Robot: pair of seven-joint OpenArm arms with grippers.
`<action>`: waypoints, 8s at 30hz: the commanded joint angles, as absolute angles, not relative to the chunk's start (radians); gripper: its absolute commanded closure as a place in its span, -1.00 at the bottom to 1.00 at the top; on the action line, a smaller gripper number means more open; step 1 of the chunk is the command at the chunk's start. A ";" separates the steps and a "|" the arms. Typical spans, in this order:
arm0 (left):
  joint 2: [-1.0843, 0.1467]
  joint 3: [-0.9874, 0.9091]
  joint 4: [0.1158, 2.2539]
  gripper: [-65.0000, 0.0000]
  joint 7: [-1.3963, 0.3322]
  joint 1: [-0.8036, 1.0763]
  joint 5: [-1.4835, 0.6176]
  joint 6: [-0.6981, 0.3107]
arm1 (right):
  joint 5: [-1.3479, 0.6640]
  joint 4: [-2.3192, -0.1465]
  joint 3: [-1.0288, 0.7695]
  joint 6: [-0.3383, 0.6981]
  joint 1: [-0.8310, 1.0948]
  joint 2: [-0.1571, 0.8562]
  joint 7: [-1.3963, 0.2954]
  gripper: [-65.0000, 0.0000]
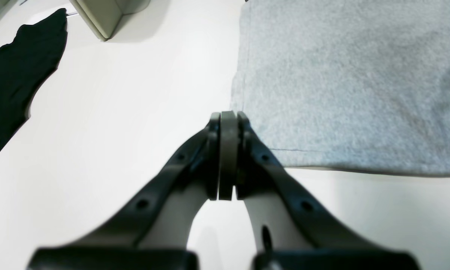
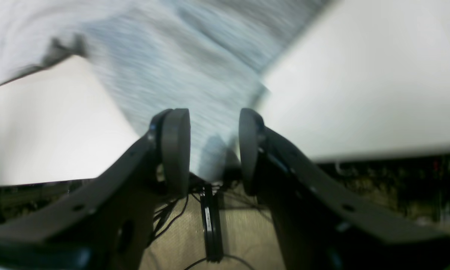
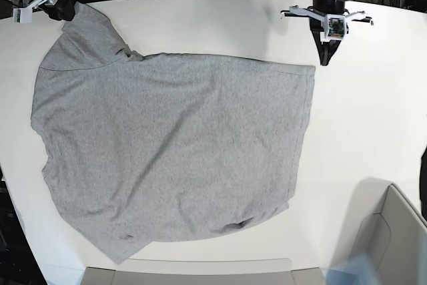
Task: Fold the T-shirt properly
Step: 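Lower both grippers and pinch the shirt's shoulder corners, then lift the shoulder edge and fold it over toward the hem, then release the fold and pull both grippers back to the collar edge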
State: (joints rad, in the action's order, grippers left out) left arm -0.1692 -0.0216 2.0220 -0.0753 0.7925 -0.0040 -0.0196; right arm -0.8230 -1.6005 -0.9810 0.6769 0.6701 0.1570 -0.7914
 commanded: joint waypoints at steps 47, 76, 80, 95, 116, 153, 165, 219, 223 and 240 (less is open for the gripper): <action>-0.292 -0.191 1.862 0.20 -0.746 0.367 -0.820 -0.013 | -0.765 -1.472 -0.865 0.698 0.573 0.203 -0.771 0.31; -0.314 -0.140 1.501 0.26 -0.829 0.269 -0.946 -0.231 | -0.694 -1.478 -0.900 0.698 0.558 0.197 -0.771 0.32; -0.314 -0.139 1.500 0.51 -0.829 0.269 -0.946 -0.231 | -0.693 -1.478 -0.900 0.698 0.555 0.202 -0.771 0.57; -0.315 -0.265 1.689 1.00 -0.840 0.387 -0.949 -0.231 | -0.659 -1.713 -0.980 0.698 0.605 0.189 -0.774 1.00; -0.314 -0.433 1.877 1.00 -0.854 0.509 -0.949 -0.225 | -0.645 -1.928 -1.058 0.673 0.607 0.176 -0.777 1.00; -0.285 -0.354 1.415 1.00 -1.073 -0.133 -0.760 -0.223 | -0.061 -1.532 -0.602 0.664 -0.073 0.277 -0.771 1.00; -0.303 -0.257 1.305 1.00 -1.003 -0.231 -0.751 -0.223 | -0.002 -1.285 -0.549 0.664 -0.248 0.289 -0.664 1.00; -0.392 -0.139 1.463 0.36 -0.961 0.018 -0.639 -0.231 | -0.280 -1.130 -0.757 0.662 0.015 0.378 -0.665 0.27; -0.390 -0.084 1.452 0.36 -0.961 0.016 -0.639 -0.231 | -0.280 -1.130 -0.757 0.662 0.022 0.377 -0.665 0.27; -0.424 0.021 1.274 1.00 -0.928 -0.007 -0.633 -0.260 | -0.275 -1.139 -0.700 0.664 0.056 0.383 -0.694 1.00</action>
